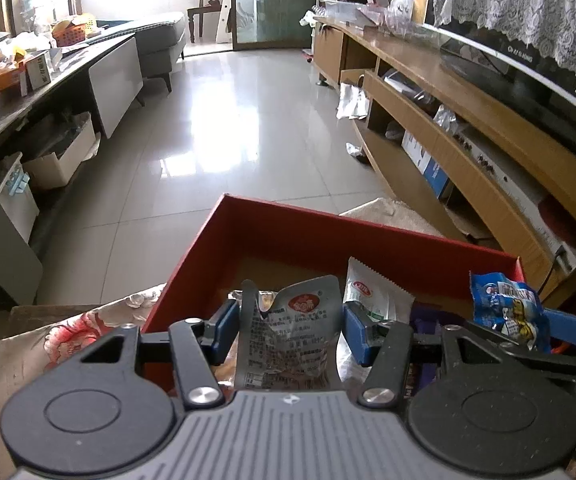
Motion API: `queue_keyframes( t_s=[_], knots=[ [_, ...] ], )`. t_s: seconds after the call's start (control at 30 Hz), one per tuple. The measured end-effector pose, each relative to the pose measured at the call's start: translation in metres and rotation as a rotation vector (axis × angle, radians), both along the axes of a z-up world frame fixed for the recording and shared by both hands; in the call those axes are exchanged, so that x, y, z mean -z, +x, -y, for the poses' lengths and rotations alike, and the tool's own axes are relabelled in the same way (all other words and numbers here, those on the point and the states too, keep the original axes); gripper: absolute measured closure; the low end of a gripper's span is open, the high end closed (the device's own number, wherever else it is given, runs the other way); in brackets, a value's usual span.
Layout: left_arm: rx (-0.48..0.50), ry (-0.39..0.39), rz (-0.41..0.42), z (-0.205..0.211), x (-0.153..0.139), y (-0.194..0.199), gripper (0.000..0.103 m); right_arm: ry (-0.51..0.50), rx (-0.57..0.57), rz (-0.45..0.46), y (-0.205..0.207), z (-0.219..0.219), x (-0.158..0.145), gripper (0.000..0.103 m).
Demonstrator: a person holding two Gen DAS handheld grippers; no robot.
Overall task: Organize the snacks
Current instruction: 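Lower the clear sachet and blue packet into the red box with both tools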
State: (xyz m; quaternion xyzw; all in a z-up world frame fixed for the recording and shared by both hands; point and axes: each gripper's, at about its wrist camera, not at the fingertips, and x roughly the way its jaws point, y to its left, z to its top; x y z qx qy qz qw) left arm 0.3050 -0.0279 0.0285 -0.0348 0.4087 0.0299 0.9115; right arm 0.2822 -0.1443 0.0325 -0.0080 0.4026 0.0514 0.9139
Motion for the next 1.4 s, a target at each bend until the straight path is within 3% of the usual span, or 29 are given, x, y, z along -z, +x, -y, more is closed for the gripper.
queue_keyframes(
  t_s=[0.7,1.4],
  knots=[
    [-0.012,0.041,-0.053,0.006,0.021,0.017,0.044,-0.007,-0.019,-0.057,0.02,-0.002,0.027,0.023],
    [-0.016,0.002,0.016,-0.001,-0.013,-0.014,0.037,-0.014,0.017,0.005,0.003,0.004,-0.003,0.016]
  ],
)
